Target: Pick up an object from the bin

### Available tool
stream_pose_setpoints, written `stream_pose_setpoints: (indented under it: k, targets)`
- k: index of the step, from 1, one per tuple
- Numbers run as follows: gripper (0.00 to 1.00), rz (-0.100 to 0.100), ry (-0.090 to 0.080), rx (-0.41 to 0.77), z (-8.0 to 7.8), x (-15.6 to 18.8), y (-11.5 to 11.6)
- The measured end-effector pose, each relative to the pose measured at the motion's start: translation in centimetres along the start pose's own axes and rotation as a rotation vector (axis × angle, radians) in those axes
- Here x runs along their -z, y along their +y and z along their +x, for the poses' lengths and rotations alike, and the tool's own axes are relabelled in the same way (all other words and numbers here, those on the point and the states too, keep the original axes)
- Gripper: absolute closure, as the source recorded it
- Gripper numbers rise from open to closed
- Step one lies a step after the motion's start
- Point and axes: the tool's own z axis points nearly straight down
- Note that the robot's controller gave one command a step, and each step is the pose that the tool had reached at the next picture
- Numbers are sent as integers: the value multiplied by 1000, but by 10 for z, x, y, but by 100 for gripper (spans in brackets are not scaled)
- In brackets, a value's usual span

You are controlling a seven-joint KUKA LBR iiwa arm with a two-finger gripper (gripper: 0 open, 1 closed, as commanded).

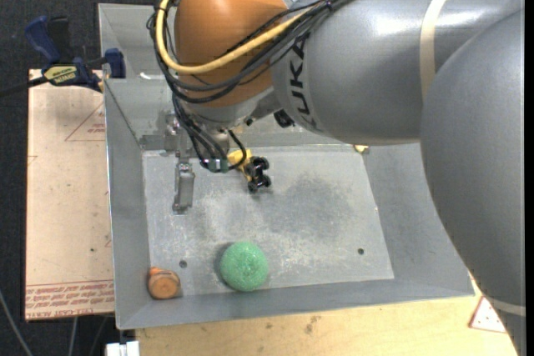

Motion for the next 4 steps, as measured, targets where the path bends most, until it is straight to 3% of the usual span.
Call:
stream_pose_setpoints:
  k: [1, 2, 3, 4]
  targets:
    - [0, -2, -8, -4, -2, 5, -2]
    - [0, -2, -11, 81, 9, -47, -32]
    - [0, 0, -6, 272, 41, -75, -52]
    - [0, -1, -8, 223, 49, -101, -90]
